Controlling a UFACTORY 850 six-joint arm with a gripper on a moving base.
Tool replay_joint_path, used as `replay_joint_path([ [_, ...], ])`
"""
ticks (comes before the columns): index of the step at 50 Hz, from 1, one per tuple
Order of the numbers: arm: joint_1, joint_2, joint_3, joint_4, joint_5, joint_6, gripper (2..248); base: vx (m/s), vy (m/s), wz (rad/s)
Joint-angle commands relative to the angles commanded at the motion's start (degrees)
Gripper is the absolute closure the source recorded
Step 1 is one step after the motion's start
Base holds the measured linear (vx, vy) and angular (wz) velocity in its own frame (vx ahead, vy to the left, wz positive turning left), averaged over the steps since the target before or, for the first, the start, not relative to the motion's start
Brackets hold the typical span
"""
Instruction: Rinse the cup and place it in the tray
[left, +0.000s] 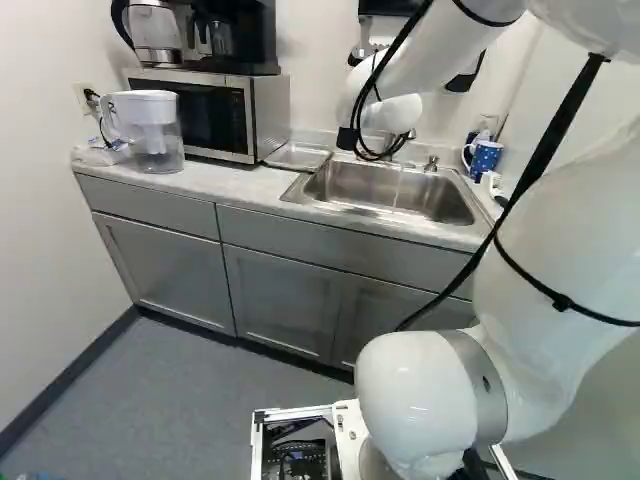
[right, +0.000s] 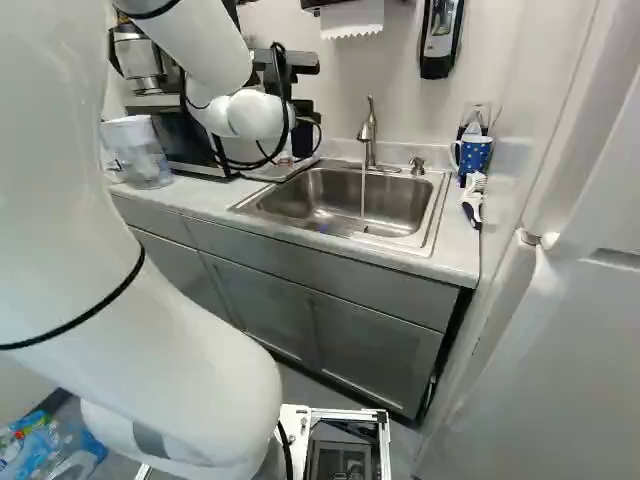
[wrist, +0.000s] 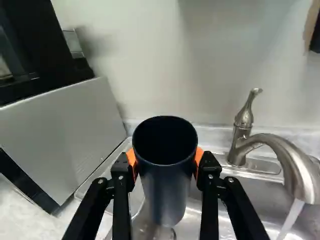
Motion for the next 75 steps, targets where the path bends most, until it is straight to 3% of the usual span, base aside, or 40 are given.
replay_joint_path([
  [21,3.0,-3.6,-6.1,-1.0,-1.1,0.0,125,0.000,0.000,0.000],
  [48,7.0,-7.6,-8.4,-1.1,-1.3,0.0,125,0.000,0.000,0.000],
  [75,7.1,-11.8,-9.6,-2.1,-1.3,0.0,125,0.000,0.000,0.000],
])
